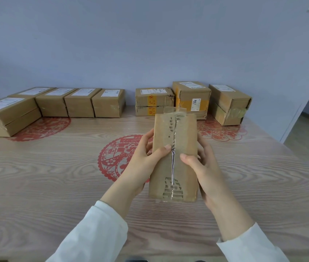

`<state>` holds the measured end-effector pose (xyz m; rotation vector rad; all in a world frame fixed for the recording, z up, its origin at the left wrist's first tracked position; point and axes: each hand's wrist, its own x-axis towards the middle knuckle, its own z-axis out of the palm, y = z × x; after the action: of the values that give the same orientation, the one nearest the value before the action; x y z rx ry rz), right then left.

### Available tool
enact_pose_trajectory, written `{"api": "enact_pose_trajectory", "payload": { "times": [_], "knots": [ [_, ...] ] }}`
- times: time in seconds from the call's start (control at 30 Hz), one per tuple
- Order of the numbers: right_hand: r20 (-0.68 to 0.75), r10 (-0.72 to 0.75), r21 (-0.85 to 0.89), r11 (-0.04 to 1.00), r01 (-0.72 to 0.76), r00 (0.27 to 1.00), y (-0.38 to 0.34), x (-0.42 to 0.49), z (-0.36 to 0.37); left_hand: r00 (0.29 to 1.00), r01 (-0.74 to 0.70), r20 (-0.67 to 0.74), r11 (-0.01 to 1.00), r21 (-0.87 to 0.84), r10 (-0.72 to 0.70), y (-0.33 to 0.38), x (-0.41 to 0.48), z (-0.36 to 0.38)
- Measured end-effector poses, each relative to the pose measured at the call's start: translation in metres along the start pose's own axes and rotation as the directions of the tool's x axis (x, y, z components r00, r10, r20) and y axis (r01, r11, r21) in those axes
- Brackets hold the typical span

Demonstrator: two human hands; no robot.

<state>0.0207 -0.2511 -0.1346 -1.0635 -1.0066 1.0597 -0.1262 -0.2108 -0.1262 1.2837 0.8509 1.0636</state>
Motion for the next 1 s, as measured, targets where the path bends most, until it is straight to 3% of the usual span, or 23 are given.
{"api": "enact_pose_trajectory", "payload": {
  "times": [0.2,0.33,0.43,0.6,1.0],
  "knots": [
    [-0.076,-0.032,0.012,0.999,0.033,0.997,-0.002,0.003,0.0,0.998,-0.034,0.058,0.995,0.093,0.028,0.004,-0.002,0.0],
    [-0.02,-0.023,0.0,1.0,0.023,1.0,0.0,-0.001,0.001,1.0,-0.005,0.006,1.0,0.018,0.005,0.007,0.0,0.0],
    [0.012,-0.012,-0.003,1.0,0.012,1.0,-0.003,0.0,-0.001,0.999,-0.021,0.029,0.996,0.085,0.018,0.005,0.0,-0.004],
    [-0.05,-0.028,-0.024,0.999,0.027,0.998,-0.006,0.008,-0.008,0.997,-0.029,0.08,0.989,0.144,0.018,0.007,0.001,-0.006],
    [-0.183,0.087,0.071,0.995,-0.075,0.979,-0.016,0.004,-0.006,0.989,-0.058,0.145,0.974,0.218,0.026,0.013,-0.002,-0.002]
  ]
}}
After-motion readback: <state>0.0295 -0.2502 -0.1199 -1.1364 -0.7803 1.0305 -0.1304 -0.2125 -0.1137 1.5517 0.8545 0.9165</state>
